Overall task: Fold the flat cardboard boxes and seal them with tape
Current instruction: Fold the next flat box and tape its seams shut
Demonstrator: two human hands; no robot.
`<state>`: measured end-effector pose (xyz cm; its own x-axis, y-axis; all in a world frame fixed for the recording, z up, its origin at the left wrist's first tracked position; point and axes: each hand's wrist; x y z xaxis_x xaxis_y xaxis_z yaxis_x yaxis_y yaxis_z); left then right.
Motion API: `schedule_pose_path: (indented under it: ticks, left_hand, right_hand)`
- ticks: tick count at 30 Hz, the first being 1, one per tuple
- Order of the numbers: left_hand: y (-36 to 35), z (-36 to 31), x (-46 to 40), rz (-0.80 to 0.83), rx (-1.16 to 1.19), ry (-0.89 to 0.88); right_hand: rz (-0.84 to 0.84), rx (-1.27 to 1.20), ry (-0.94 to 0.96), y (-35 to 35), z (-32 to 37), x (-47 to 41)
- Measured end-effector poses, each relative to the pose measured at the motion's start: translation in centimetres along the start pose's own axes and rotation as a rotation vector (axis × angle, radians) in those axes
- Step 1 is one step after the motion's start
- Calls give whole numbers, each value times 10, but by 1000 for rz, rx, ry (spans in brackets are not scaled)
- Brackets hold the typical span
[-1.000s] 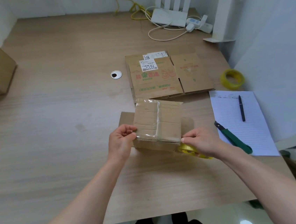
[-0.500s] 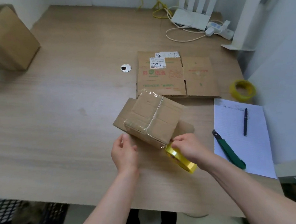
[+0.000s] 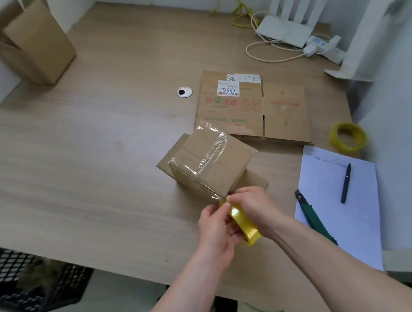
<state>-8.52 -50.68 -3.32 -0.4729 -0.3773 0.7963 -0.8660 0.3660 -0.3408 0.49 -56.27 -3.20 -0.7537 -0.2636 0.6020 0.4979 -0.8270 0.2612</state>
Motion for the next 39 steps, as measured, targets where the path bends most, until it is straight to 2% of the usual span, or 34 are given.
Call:
schedule_pose_path:
  ticks: [4, 11, 18, 36, 39]
  left_hand:
    - [-4, -1, -1, -9, 36, -13]
    - [-2, -3, -3, -33, -23, -44]
    - [-10, -2, -15, -111, -4, 43]
    - [-16, 6, -12, -165, 48, -35]
    - [-14, 4, -17, -176, 22, -34]
  right_hand:
    - [11, -64, -32, -2, 3, -4]
    - [-42, 51, -63, -4, 17, -17]
    - [-67, 74, -80, -14, 15, -22]
    - [-93, 231, 73, 5, 15, -20]
    - [-234, 257, 168, 28, 7, -18]
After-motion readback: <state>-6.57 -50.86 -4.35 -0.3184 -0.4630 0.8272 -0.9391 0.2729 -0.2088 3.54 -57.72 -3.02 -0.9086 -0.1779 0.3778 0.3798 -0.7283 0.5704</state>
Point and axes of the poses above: each hand's wrist, its own x-axis away from the middle knuckle, its own y-axis out of the back of the hand, z = x × y, and after that the axes turned 7 degrees about -z, right-handed
